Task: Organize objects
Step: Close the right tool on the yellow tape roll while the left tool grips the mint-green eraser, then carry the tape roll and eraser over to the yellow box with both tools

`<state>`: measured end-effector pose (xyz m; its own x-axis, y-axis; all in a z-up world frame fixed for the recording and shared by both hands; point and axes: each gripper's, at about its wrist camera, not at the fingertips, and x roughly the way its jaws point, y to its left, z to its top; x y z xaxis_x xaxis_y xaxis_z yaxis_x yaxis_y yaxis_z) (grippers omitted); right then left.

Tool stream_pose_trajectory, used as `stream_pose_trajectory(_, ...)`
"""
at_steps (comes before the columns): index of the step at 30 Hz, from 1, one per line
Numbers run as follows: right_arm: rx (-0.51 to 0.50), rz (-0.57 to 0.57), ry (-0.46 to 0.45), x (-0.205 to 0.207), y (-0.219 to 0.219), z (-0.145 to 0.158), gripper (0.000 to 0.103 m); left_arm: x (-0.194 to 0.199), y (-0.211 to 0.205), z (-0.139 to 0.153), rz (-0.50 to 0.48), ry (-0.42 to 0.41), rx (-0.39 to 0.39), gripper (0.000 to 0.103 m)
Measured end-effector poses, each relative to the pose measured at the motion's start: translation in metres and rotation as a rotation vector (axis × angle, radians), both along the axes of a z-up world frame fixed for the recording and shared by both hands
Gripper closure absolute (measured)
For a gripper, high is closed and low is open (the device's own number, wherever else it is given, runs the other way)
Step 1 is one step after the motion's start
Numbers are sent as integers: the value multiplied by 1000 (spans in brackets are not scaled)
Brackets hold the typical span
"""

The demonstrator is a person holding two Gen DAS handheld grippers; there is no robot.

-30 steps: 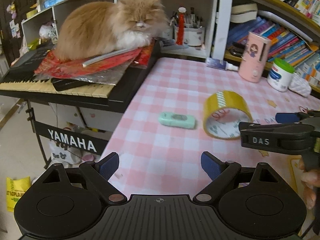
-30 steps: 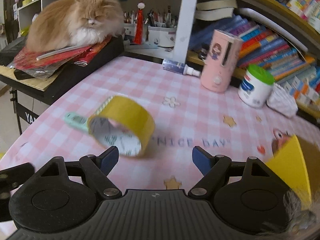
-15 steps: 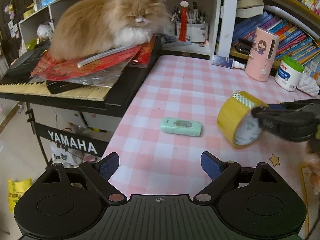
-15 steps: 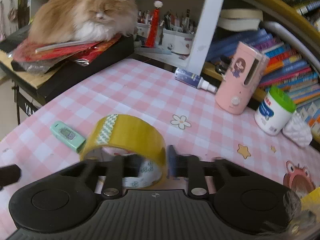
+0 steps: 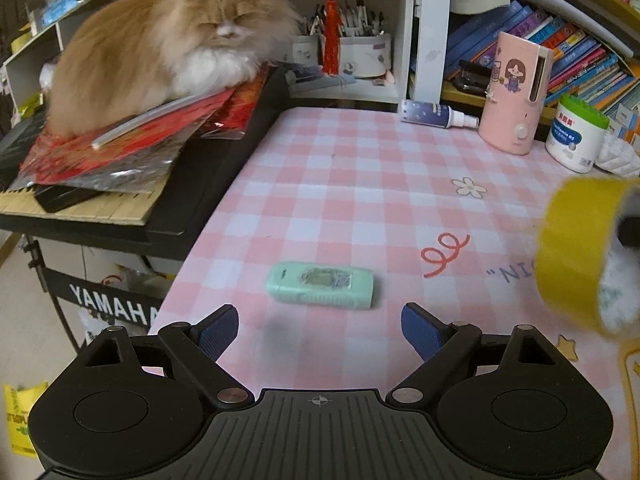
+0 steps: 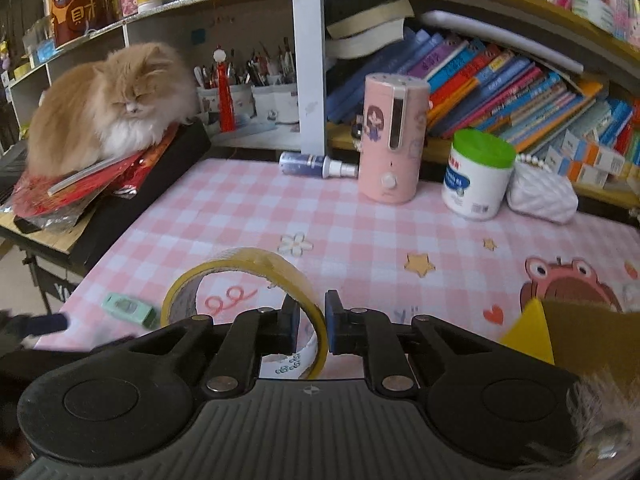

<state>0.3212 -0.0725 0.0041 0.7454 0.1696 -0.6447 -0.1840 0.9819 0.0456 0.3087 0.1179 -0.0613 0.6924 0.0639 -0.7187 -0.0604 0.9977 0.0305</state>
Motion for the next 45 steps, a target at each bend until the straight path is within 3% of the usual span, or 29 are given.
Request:
stream_pose_trajectory(6, 6, 40, 38, -11, 0, -5, 90, 19, 3, -7, 3, -19, 12, 16)
stream_pose_trajectory(9, 2, 51, 52, -16, 0, -7, 90, 26, 4, -12, -1, -10, 18, 26)
stream_pose_trajectory(10, 2, 55, 55, -17, 0, -8, 90, 27, 5, -13, 1, -3, 16, 35)
stream_pose_trajectory(16, 8, 58, 61, -24, -3, -6, 90, 20, 8, -12, -3, -3, 9, 35)
stream_pose_trajectory(22, 8, 51, 46, -38, -9, 2, 90, -17, 8, 21, -27, -65, -52, 35)
stream_pose_trajectory(31, 8, 62, 67, -77, -12, 7, 90, -106, 8, 69, -79, -141, -150, 35)
stream_pose_trajectory(45, 8, 37, 104, -161, -2, 2, 90, -208, 11, 77, -120, -137, -176, 35)
